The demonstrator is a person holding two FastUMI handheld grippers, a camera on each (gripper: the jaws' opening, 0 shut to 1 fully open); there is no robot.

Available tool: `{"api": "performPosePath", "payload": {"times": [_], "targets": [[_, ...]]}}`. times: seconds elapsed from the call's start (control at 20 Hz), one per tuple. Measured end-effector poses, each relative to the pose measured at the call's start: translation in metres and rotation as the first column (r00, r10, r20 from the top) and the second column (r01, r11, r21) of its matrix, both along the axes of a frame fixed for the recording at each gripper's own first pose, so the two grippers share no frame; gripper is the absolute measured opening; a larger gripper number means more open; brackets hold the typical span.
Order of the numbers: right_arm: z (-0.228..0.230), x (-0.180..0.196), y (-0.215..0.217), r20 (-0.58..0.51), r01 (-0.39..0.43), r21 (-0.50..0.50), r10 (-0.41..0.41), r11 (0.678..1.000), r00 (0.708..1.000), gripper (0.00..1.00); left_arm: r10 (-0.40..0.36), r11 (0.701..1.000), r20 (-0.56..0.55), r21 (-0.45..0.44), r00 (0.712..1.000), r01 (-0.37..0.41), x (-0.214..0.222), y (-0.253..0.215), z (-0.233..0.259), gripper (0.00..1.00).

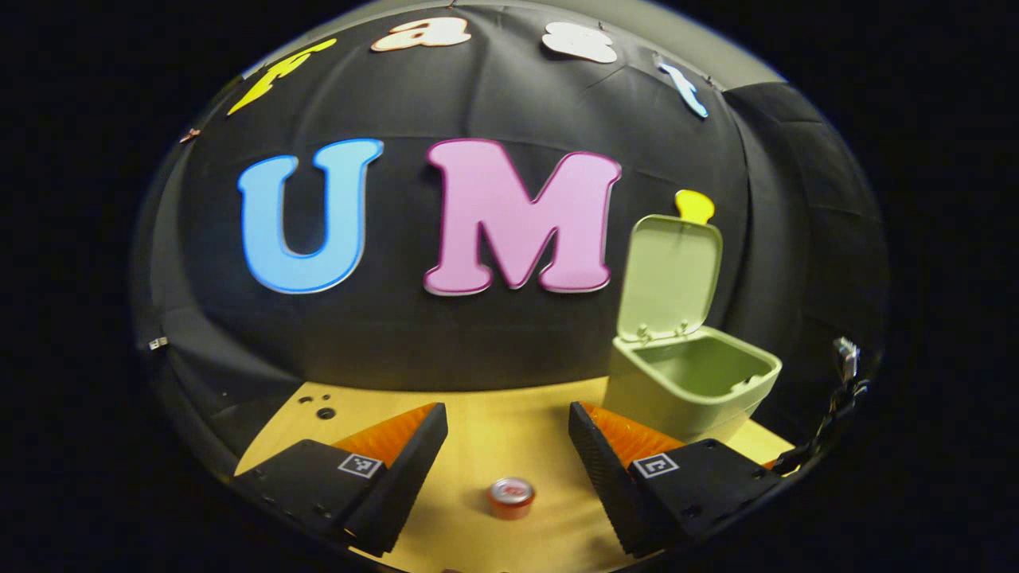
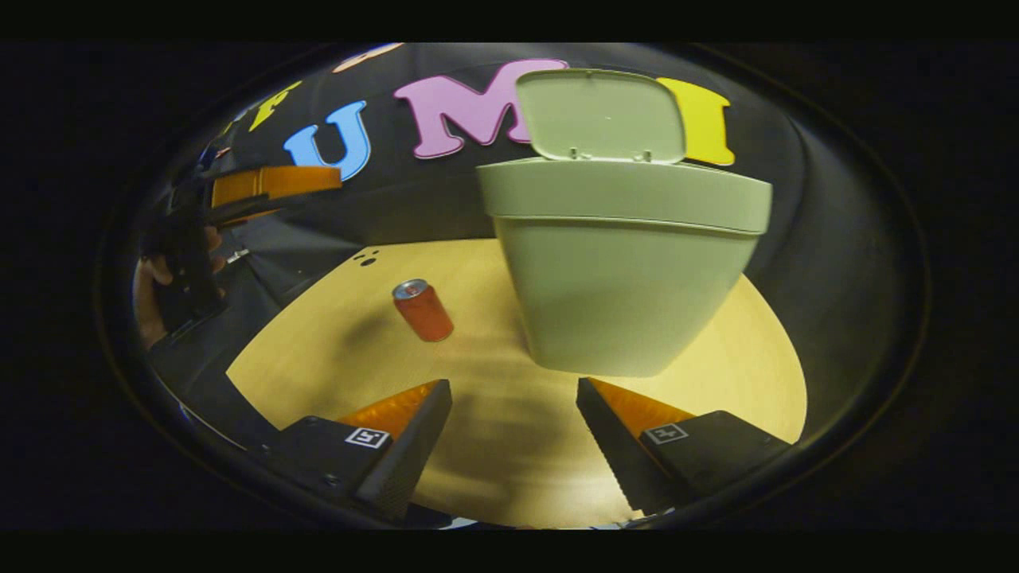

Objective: Press the lid of the desktop garbage bin to open it, pick up the crumpled paper on the desktop and throw it into the bin, then pick up the pop can on the desktop and drop it into the bin, and finally close the garbage bin lid.

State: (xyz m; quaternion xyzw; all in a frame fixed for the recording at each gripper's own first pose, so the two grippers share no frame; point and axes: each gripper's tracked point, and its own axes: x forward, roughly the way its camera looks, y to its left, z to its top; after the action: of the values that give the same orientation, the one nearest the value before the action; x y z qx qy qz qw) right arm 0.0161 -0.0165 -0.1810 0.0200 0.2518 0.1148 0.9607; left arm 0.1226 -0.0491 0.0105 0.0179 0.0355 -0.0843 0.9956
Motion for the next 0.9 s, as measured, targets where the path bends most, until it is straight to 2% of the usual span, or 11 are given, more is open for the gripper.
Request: {"api": "performPosePath", "payload": {"times": [0.45, 0.7, 0.9], "targets": [[-0.01, 0.052, 0.092, 0.033, -0.073, -0.054, 0.075, 0.996, 0.997, 0.99, 0.141, 0.988, -0.173, -0.043, 0.975, -0.15, -0.044, 0.119, -0.09, 0.98], [-0.023, 0.085, 0.128, 0.033, -0.086, -0.07, 0.088, 0.994, 0.996, 0.99, 0.187, 0.976, -0.237, -0.066, 0.953, -0.208, -0.058, 0.159, -0.119, 0.97], [-0.044, 0.108, 0.145, 0.011, -0.086, -0.091, 0.088, 0.992, 0.996, 0.99, 0.194, 0.971, -0.294, -0.075, 0.936, -0.225, -0.061, 0.177, -0.147, 0.96]]}}
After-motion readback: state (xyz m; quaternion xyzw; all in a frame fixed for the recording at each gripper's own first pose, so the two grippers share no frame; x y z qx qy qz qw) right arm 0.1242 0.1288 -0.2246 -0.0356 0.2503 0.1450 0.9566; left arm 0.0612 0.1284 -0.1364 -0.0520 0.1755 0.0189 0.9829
